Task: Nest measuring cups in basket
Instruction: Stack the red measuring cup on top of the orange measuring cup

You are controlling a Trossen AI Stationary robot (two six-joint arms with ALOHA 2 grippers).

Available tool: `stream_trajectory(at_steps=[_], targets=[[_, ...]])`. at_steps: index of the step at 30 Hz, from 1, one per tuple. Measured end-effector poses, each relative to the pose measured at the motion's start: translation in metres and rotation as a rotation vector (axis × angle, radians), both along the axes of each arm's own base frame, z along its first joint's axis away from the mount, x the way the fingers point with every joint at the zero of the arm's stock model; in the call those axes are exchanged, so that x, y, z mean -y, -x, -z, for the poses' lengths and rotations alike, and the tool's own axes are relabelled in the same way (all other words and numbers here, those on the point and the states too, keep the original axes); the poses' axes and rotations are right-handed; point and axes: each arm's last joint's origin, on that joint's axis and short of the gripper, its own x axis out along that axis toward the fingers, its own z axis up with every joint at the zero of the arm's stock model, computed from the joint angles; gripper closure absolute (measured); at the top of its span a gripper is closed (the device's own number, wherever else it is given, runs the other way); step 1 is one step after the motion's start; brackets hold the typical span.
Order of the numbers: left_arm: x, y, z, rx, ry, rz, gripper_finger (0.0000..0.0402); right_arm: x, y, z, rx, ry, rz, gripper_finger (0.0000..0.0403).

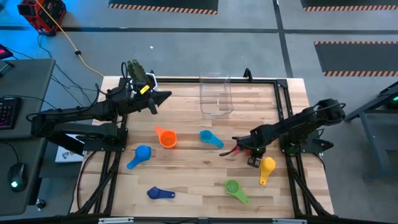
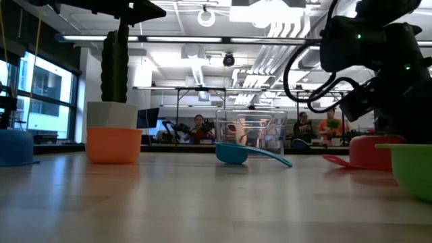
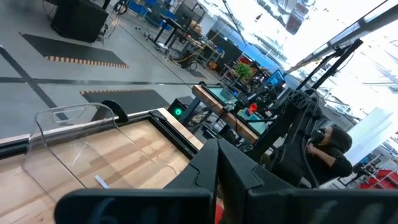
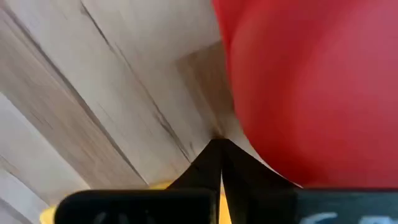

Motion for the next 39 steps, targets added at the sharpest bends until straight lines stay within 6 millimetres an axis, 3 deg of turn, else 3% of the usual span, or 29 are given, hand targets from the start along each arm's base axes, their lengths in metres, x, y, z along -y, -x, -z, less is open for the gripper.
stream_trajectory(at_steps=[7,16,21,25,31,35,39], targets=[[-0.001,0.0,0.0,0.0,0.0,-0.021,0.0401,0.012,0.005,-0.012,0.057,0.164,0.048,0.0402],[-0.001,0.0,0.0,0.0,0.0,-0.024,0.0401,0.049,0.002,-0.02,0.109,0.47,0.077,0.0403],[-0.001,0.0,0.0,0.0,0.0,-0.024,0.0401,0.061,0.008,-0.047,0.161,0.472,0.141,0.0403],[-0.001,0.0,0.0,0.0,0.001,-0.024,0.0401,0.055,0.026,-0.065,0.292,0.311,0.356,0.0403],[-0.001,0.0,0.0,-0.004,-0.007,-0.024,0.0401,0.028,0.036,-0.056,0.667,-0.215,0.805,0.0384],[-0.001,0.0,0.0,-0.004,-0.009,-0.024,0.0401,0.013,0.036,-0.038,0.824,-0.46,1.059,0.033],[-0.001,0.0,0.0,-0.004,-0.009,-0.024,0.0401,0.002,0.037,-0.028,0.801,-0.538,1.138,0.0255]])
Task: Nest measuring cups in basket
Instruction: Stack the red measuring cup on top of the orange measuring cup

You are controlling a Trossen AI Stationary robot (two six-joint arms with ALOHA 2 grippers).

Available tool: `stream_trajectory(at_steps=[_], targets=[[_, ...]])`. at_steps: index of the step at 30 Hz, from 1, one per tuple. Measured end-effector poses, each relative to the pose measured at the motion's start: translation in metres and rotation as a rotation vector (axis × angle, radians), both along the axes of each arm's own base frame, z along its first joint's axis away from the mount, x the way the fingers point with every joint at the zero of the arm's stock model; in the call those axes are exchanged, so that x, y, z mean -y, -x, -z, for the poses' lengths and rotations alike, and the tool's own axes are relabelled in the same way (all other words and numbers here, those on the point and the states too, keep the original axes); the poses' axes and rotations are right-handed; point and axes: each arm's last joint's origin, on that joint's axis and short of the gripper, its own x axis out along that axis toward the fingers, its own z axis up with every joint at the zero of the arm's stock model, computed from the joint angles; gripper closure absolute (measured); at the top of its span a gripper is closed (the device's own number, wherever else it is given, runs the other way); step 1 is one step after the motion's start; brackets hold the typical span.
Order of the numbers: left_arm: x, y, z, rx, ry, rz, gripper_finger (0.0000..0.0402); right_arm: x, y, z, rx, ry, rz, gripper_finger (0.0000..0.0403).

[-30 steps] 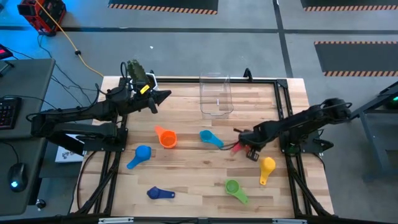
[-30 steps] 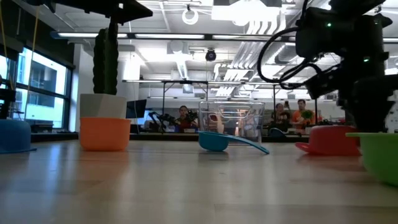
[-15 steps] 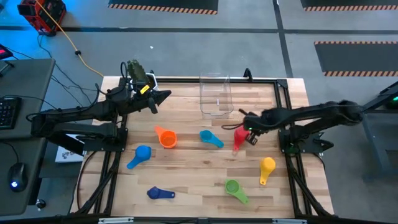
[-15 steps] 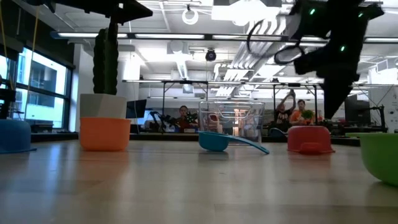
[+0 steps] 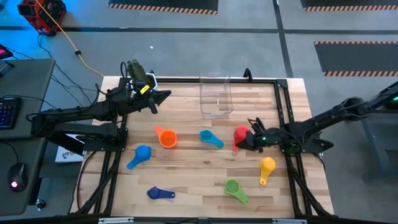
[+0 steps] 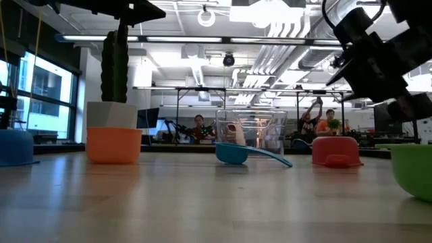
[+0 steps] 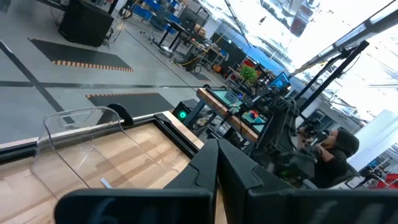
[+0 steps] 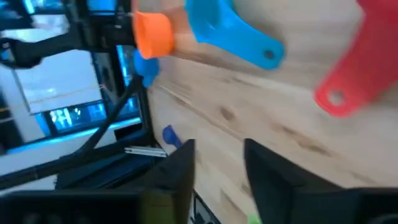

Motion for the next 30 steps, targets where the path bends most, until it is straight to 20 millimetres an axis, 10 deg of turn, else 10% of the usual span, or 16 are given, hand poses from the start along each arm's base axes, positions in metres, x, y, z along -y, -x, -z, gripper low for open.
stream_trajectory(at_steps=[9,30], targets=[[0.0,0.0,0.0,0.0,0.0,0.0,0.0401,-0.024,-0.007,0.028,-0.215,-0.225,0.131,0.0156],[0.0,0.0,0.0,0.0,0.0,0.0,0.0401,-0.014,-0.042,0.053,-0.379,-0.196,0.371,0.0175]])
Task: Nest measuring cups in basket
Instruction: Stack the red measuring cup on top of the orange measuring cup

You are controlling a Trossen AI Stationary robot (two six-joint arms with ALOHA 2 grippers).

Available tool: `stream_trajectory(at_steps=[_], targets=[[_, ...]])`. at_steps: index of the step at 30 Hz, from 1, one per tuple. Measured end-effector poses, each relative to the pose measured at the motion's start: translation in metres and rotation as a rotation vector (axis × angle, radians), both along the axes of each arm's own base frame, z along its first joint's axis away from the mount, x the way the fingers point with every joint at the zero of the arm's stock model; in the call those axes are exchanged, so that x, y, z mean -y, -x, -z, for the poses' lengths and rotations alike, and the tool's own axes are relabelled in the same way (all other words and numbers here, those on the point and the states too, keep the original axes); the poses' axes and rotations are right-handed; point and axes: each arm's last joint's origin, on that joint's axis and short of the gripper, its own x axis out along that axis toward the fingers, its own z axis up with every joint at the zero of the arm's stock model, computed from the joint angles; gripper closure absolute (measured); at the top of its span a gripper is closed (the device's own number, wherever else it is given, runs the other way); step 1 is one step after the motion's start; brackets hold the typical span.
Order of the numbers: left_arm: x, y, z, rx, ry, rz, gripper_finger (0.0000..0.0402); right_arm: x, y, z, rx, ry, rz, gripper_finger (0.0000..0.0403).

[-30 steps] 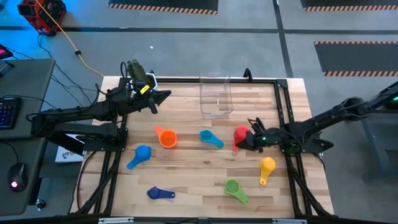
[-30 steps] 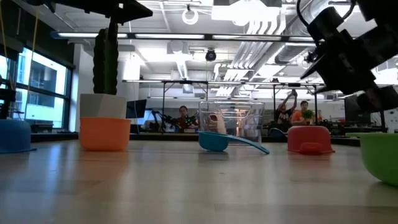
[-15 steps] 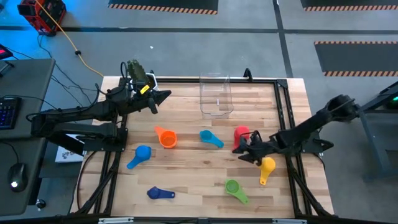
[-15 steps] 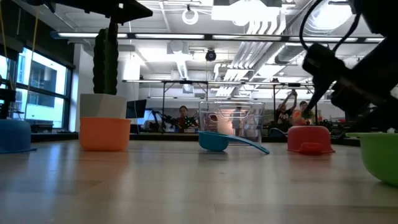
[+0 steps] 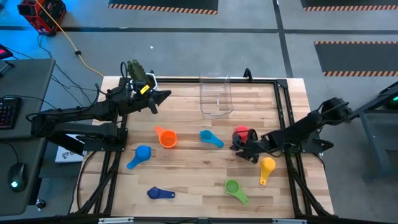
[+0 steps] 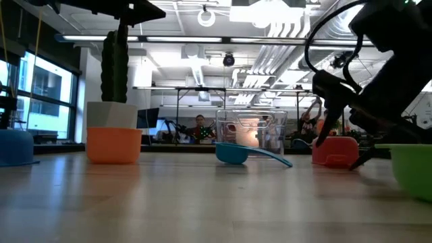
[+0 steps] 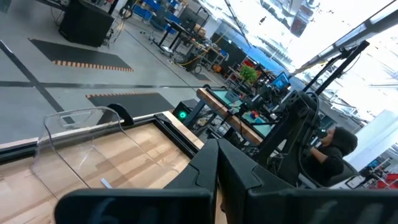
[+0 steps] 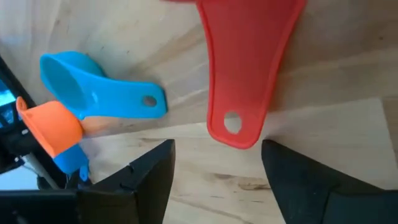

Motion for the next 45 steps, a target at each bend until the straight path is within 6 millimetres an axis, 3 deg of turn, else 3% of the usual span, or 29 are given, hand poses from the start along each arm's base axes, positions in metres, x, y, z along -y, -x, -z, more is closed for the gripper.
stream_trajectory(at_steps=[19,26,30,35,40,45], targets=[[0.0,0.0,0.0,-0.017,-0.03,-0.001,0.0401,0.01,0.005,0.004,-0.136,0.083,0.018,0.0384],[0.0,0.0,0.0,-0.017,-0.03,-0.001,0.0401,0.012,0.009,-0.005,-0.111,0.146,-0.029,0.0397],[0.0,0.0,0.0,-0.017,-0.03,-0.001,0.0401,0.013,0.014,-0.023,-0.051,0.205,-0.178,0.04],[0.0,0.0,0.0,-0.016,-0.03,-0.001,0.0401,0.014,0.022,-0.061,0.039,0.319,-0.404,0.0402],[0.0,0.0,0.0,-0.015,-0.03,-0.001,0.0401,0.015,0.023,-0.113,-0.066,0.52,-0.69,0.0402],[-0.001,0.0,0.0,-0.016,-0.029,-0.041,0.0401,0.014,0.0,-0.163,-0.244,0.812,-1.094,0.0402]])
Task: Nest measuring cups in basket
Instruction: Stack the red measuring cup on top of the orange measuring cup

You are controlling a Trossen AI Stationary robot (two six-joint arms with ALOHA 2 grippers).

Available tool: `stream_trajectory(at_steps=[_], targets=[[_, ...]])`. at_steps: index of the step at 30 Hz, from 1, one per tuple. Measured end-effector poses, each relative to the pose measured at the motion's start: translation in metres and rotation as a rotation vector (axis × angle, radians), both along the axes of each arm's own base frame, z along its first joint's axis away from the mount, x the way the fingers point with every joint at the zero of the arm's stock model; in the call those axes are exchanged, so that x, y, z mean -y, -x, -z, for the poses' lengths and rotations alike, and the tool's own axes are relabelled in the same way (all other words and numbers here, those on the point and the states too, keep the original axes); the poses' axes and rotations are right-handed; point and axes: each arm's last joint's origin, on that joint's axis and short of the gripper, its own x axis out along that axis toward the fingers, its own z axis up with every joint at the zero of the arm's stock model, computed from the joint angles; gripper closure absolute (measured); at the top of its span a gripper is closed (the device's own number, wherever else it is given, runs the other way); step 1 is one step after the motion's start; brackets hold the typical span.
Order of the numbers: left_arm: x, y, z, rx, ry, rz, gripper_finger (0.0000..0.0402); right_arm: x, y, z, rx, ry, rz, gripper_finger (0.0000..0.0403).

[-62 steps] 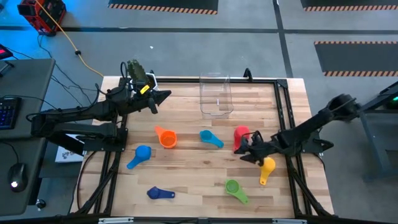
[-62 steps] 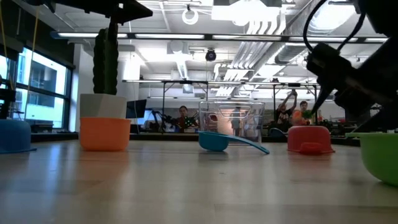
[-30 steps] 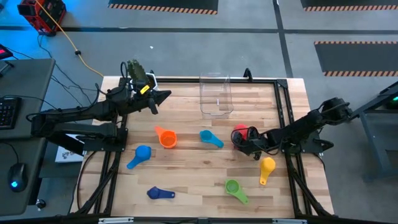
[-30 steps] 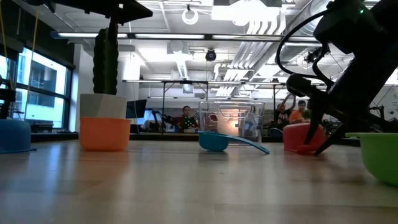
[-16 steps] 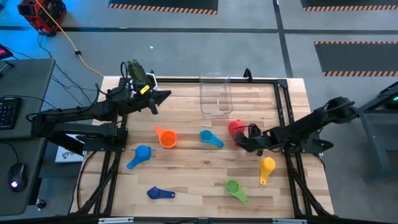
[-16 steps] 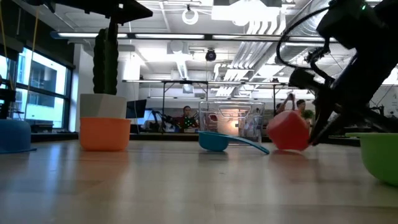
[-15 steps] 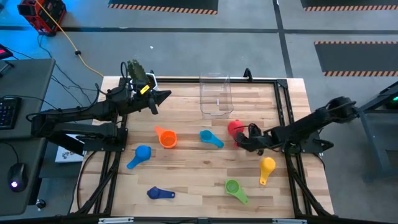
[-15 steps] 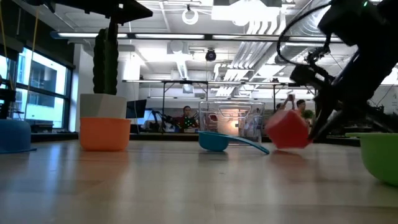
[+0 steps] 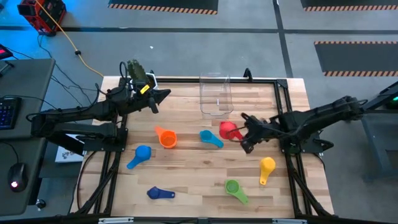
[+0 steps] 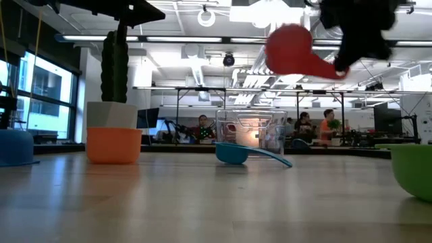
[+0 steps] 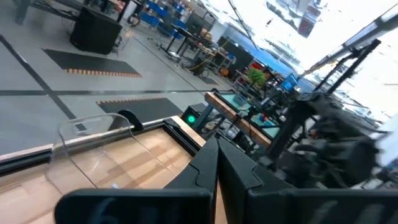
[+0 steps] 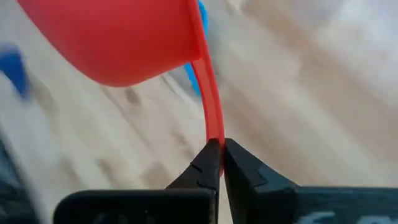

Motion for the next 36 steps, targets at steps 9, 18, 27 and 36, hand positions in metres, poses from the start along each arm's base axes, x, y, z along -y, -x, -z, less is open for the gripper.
stream_trajectory(at_steps=[9,18,27,36], targets=[[0.0,0.0,0.0,0.006,0.009,-0.005,0.0401,-0.023,-0.089,-0.009,-0.354,0.724,-0.634,0.0403],[-0.001,0.0,0.0,0.006,0.006,-0.027,0.0401,-0.04,-0.168,0.034,-0.39,0.953,-0.462,0.0403],[-0.001,0.0,0.0,0.006,0.008,-0.027,0.0401,-0.069,-0.216,0.069,-0.325,0.897,-0.424,0.0403],[0.0,0.0,0.0,0.03,0.052,-0.024,0.0401,-0.086,-0.212,0.105,-0.365,0.915,-0.446,0.0403]])
